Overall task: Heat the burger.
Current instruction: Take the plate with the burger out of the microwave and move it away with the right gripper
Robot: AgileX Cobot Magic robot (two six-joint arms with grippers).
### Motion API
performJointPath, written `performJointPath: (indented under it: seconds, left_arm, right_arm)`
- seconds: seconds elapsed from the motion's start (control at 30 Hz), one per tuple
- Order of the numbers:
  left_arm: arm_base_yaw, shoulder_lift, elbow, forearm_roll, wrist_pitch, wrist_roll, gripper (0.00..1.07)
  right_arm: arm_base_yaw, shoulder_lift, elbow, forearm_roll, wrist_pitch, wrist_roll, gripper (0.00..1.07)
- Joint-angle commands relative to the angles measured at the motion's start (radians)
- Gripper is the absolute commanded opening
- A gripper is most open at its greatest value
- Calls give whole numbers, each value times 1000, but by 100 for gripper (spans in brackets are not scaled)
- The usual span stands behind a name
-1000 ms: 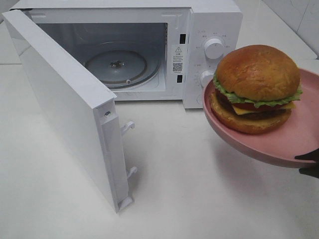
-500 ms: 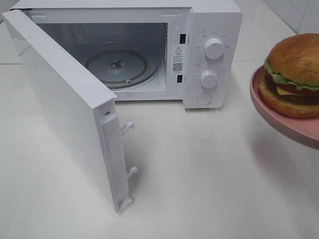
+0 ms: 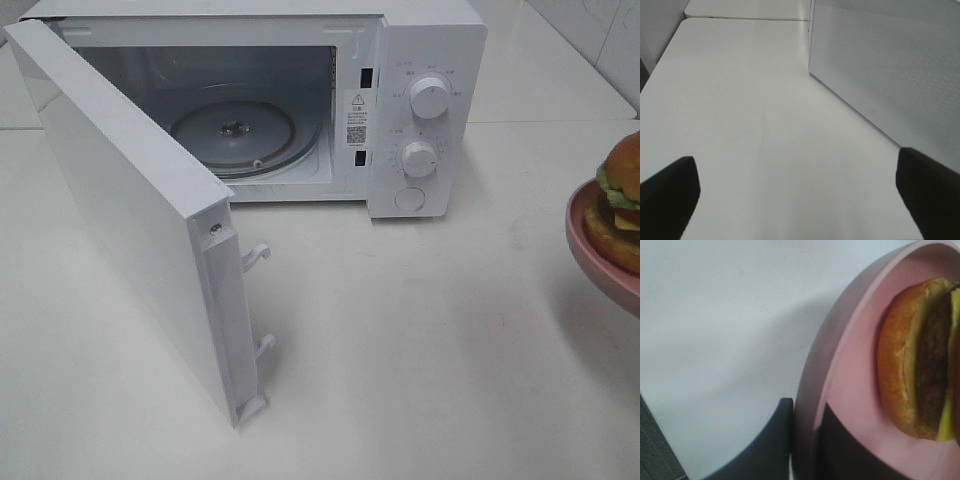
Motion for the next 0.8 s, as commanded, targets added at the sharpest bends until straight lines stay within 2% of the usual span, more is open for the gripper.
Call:
performJointPath:
  seconds: [0.03,0.4,0.8]
  left_arm:
    - [5,-17,1,-4,2,-2,100]
    - [5,-17,1,-4,2,-2,100]
    - [5,-17,1,-4,2,-2,100]
  right_arm:
    - [-5,-10,-3,-112,-25,121,0]
    - [-5,71,-3,-241,67,477,0]
    - [-5,204,-4,-276,68,743,0]
